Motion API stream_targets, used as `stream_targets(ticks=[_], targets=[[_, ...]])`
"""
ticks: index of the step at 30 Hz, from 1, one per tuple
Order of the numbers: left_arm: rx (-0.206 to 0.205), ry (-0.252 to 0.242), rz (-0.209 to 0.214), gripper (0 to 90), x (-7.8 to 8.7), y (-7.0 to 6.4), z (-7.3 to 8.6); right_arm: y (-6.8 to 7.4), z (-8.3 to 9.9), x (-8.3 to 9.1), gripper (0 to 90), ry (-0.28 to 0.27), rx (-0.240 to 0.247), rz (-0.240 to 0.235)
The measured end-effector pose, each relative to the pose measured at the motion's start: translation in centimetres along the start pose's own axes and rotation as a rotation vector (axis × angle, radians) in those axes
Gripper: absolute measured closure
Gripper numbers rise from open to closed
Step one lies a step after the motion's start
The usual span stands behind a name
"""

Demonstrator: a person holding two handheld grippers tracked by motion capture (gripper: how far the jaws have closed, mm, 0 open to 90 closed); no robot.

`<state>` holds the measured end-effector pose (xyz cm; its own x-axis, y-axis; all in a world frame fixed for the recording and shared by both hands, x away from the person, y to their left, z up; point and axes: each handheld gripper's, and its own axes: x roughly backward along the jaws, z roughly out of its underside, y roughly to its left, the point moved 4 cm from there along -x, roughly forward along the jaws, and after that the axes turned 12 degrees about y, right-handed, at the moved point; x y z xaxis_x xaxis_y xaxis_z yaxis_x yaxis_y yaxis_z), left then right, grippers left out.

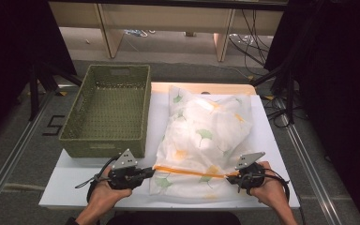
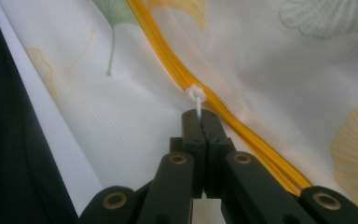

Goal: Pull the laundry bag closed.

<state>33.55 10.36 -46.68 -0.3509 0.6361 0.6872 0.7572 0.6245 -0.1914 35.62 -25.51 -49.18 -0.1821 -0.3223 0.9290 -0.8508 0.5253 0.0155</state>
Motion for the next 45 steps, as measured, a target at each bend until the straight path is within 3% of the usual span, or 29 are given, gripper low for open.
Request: stream_targets(ticks=[1, 5, 7, 8, 11, 15, 16, 17, 18, 19, 20, 21, 22, 26, 28, 30, 33, 35, 37, 45], targets=[[-0.001, 0.007, -0.007, 86.8, 0.1, 0.1, 0.1, 0.0, 0.3, 0.0, 90.0, 0.009, -0.027, 0.001], [0.011, 0.006, -0.014, 86.8, 0.2, 0.5, 0.3, -0.6, 1.0, 0.3, 90.0, 0.014, -0.026, 0.015], [0.013, 0.008, -0.016, 86.8, 0.1, 0.5, 0.3, -0.6, 1.6, 0.6, 90.0, 0.022, -0.06, 0.037], [0.012, 0.007, -0.025, 86.8, 0.1, 0.5, 0.4, -0.5, 1.8, 0.7, 90.0, 0.017, -0.088, 0.024], [0.003, 0.015, -0.016, 86.8, 0.1, 0.5, 0.4, -1.0, 2.6, 1.0, 90.0, 0.016, -0.082, 0.038], [0.022, 0.005, -0.018, 86.8, 0.0, 0.6, 0.4, -1.6, 3.6, 1.4, 90.0, 0.009, -0.119, 0.039], [0.013, 0.015, -0.021, 86.8, 0.0, 0.6, 0.4, -1.6, 3.8, 1.6, 90.0, 0.026, -0.15, 0.034], [0.007, 0.021, -0.019, 86.8, 0.0, 0.6, 0.5, -1.9, 4.0, 1.6, 90.0, 0.02, -0.127, 0.053], [0.008, 0.017, -0.02, 86.8, -0.1, 0.5, 0.4, -1.7, 4.1, 1.6, 90.0, 0.016, -0.168, 0.057], [0.006, 0.014, -0.027, 86.8, 0.0, 0.5, 0.4, -2.4, 4.3, 1.6, 90.0, 0.015, -0.117, 0.072], [0.001, 0.02, -0.024, 86.8, 0.0, 0.5, 0.4, -2.3, 4.5, 1.6, 90.0, 0.011, -0.164, 0.061], [0.002, 0.02, -0.024, 86.8, 0.0, 0.5, 0.4, -2.8, 4.8, 1.6, 90.0, 0.004, -0.124, 0.087], [0.001, 0.019, -0.026, 86.8, 0.0, 0.5, 0.4, -2.7, 5.1, 1.8, 90.0, 0.015, -0.164, 0.085], [0.009, 0.018, -0.031, 86.8, 0.0, 0.5, 0.5, -3.6, 5.9, 2.4, 90.0, 0.005, -0.159, 0.105], [0.008, 0.013, -0.03, 86.8, 0.0, 0.5, 0.4, -3.6, 6.4, 2.6, 90.0, 0.014, -0.202, 0.096], [0.008, 0.016, -0.024, 86.8, 0.0, 0.6, 0.4, -3.8, 6.7, 2.4, 90.0, 0.0, -0.216, 0.106], [-0.001, 0.018, -0.033, 86.8, 0.0, 0.5, 0.5, -4.1, 6.9, 2.5, 90.0, -0.004, -0.209, 0.114], [0.004, 0.019, -0.032, 86.8, 0.0, 0.5, 0.4, -4.0, 7.1, 2.7, 90.0, 0.007, -0.25, 0.115], [0.008, 0.024, -0.029, 86.8, 0.0, 0.6, 0.5, -4.4, 7.4, 2.9, 90.0, -0.001, -0.242, 0.126], [0.004, 0.029, -0.022, 86.8, 0.0, 0.7, 0.5, -5.3, 8.8, 3.6, 90.0, -0.016, -0.292, 0.139]])
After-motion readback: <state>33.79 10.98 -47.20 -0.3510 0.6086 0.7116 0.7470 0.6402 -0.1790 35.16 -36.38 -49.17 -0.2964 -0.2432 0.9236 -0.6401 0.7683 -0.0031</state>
